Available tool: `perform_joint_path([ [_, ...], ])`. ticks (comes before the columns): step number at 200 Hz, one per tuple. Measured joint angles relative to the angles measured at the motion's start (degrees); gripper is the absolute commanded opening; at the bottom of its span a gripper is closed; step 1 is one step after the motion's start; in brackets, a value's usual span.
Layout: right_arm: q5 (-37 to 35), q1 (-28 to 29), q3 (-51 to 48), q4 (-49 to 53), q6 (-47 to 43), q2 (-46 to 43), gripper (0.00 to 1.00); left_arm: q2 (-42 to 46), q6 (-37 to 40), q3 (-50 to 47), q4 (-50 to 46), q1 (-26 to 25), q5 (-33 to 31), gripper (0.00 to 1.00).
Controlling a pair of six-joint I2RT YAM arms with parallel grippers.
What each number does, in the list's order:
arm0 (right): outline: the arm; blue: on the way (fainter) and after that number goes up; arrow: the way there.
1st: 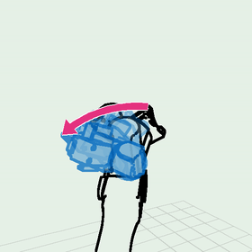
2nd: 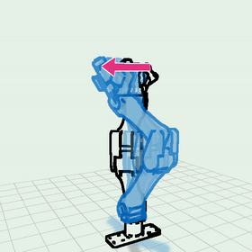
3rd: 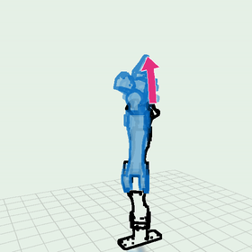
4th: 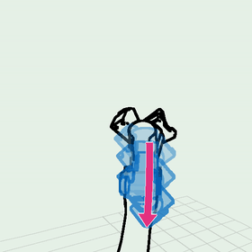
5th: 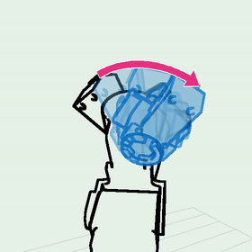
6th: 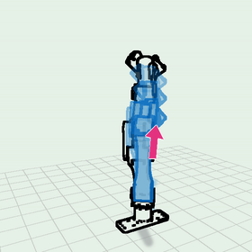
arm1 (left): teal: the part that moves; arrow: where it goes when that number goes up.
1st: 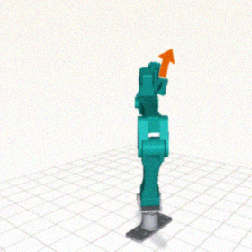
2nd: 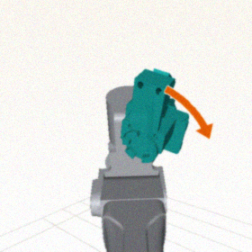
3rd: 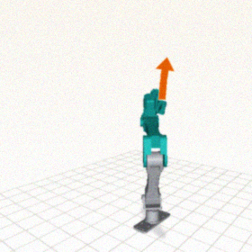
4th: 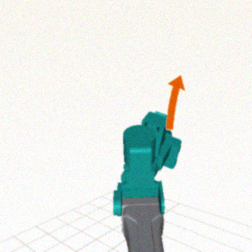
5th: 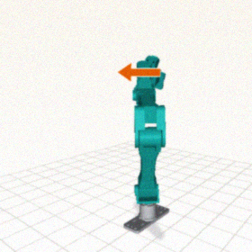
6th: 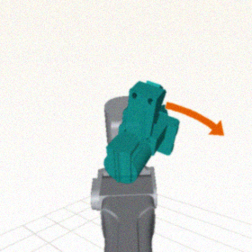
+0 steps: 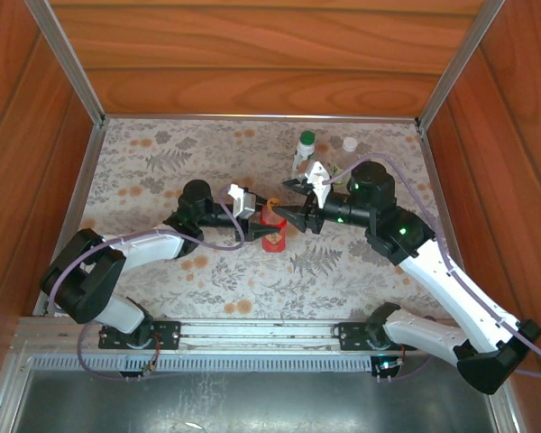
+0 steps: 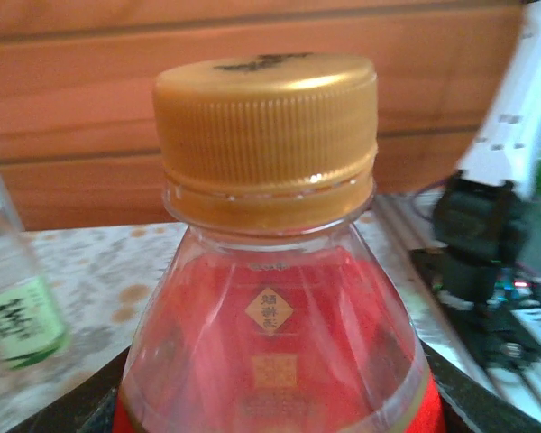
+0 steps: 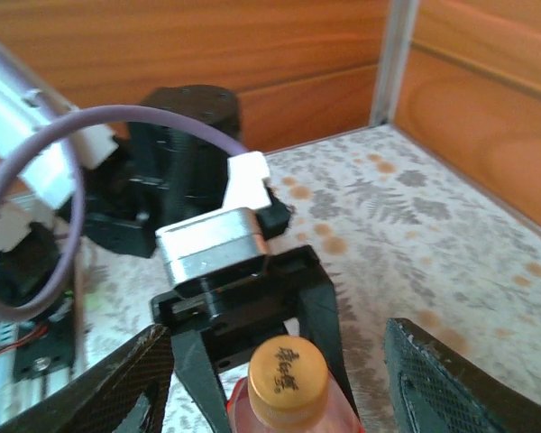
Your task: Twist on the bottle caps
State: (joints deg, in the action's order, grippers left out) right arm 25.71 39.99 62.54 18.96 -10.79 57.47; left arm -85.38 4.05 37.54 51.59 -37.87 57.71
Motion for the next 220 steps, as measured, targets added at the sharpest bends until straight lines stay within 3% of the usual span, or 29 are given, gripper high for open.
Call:
perform_joint_path([
  [70,7.43,0.0,3.43,4.81,-1.42,7.04,0.54,0.0,-2.62,0.44,0.02,-0.02,8.11,0.56],
  [91,8.26,0.0,3.61,5.22,-1.42,8.55,0.47,0.0,-2.64,0.44,0.02,-0.02,8.57,0.56],
  [182,9.31,0.0,4.07,6.75,-1.81,9.62,0.41,0.0,-2.86,0.79,0.02,-0.02,8.59,0.56],
  [220,9.29,0.0,4.07,7.06,-2.62,9.73,0.25,0.0,-3.39,0.79,-0.2,-0.02,8.28,0.56],
])
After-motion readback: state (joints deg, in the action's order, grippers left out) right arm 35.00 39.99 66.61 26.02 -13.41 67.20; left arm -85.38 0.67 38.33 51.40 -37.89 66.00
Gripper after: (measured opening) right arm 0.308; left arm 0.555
